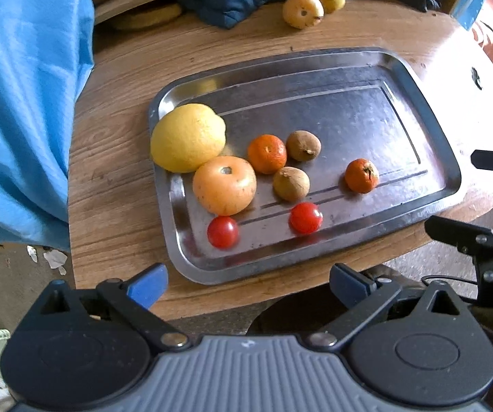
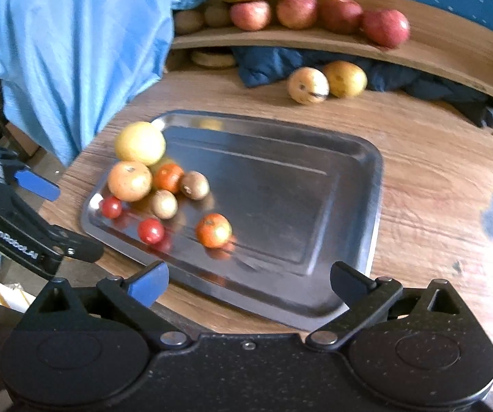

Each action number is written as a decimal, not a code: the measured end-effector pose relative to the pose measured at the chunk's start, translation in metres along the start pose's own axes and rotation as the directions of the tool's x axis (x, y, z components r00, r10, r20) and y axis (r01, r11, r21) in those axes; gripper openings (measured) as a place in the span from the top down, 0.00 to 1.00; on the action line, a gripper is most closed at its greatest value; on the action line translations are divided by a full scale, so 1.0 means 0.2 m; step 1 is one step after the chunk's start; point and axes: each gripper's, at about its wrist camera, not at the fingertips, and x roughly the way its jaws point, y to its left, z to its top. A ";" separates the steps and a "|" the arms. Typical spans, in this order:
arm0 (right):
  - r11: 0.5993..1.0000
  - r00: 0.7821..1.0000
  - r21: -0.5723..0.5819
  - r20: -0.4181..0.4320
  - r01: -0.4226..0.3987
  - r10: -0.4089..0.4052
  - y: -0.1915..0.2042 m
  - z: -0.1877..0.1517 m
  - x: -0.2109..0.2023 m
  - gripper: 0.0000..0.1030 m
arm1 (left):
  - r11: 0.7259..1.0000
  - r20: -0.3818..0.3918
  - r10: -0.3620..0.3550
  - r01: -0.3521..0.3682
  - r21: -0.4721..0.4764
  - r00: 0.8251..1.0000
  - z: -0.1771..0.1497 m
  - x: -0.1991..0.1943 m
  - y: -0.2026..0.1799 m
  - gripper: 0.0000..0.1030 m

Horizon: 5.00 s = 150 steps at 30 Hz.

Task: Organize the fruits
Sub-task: 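Move both open tools back toward the pepino and pear under the shelf, then close the left tool on the pale striped pepino while the right tool grasps the yellow pear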

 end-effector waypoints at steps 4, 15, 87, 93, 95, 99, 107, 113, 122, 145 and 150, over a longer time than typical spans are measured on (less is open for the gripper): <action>0.998 0.998 0.024 -0.022 0.054 -0.053 -0.04 -0.02 0.00 0.02 | 1.000 0.001 0.009 -0.010 0.021 1.000 0.03 0.00 -0.03 0.01; 0.993 0.996 0.077 -0.003 0.092 -0.092 -0.15 0.00 -0.01 0.01 | 0.996 0.020 0.026 -0.027 0.082 0.999 0.19 -0.01 -0.09 0.01; 0.911 0.950 0.293 0.030 0.290 -0.312 -0.63 0.62 0.31 0.01 | 0.984 0.163 -0.115 0.091 0.150 0.980 1.03 0.32 -0.11 0.01; 0.910 0.956 0.321 0.038 0.264 -0.291 -0.69 0.73 0.35 0.01 | 0.978 0.164 -0.174 0.150 0.148 0.971 1.05 0.36 -0.12 0.01; 0.911 0.957 0.322 0.046 0.258 -0.287 -0.71 0.78 0.36 0.01 | 0.975 0.172 -0.191 0.167 0.145 0.966 1.06 0.37 -0.12 0.01; 0.919 0.967 0.331 0.061 0.212 -0.245 -0.72 0.86 0.39 0.01 | 0.971 0.191 -0.215 0.189 0.145 0.958 1.09 0.39 -0.11 0.01; 0.937 0.983 0.316 0.061 0.148 -0.176 -0.69 0.97 0.50 0.01 | 0.971 0.230 -0.207 0.172 0.165 0.951 1.12 0.42 -0.15 0.01; 0.937 0.990 0.332 0.046 0.112 -0.134 -0.69 1.02 0.59 0.01 | 0.966 0.259 -0.217 0.170 0.192 0.941 1.14 0.43 -0.17 0.06; 0.937 0.997 0.343 0.017 0.064 -0.074 -0.71 1.07 0.70 0.01 | 0.961 0.291 -0.219 0.155 0.228 0.932 1.16 0.45 -0.19 0.17; 0.930 0.998 0.362 -0.006 0.060 -0.062 -0.65 1.14 0.87 0.22 | 0.951 0.318 -0.281 0.217 0.220 0.906 1.16 0.46 -0.19 0.46; 0.933 0.998 0.355 -0.004 0.064 -0.067 -0.62 1.15 0.88 0.22 | 0.950 0.316 -0.286 0.226 0.215 0.905 1.17 0.46 -0.19 0.48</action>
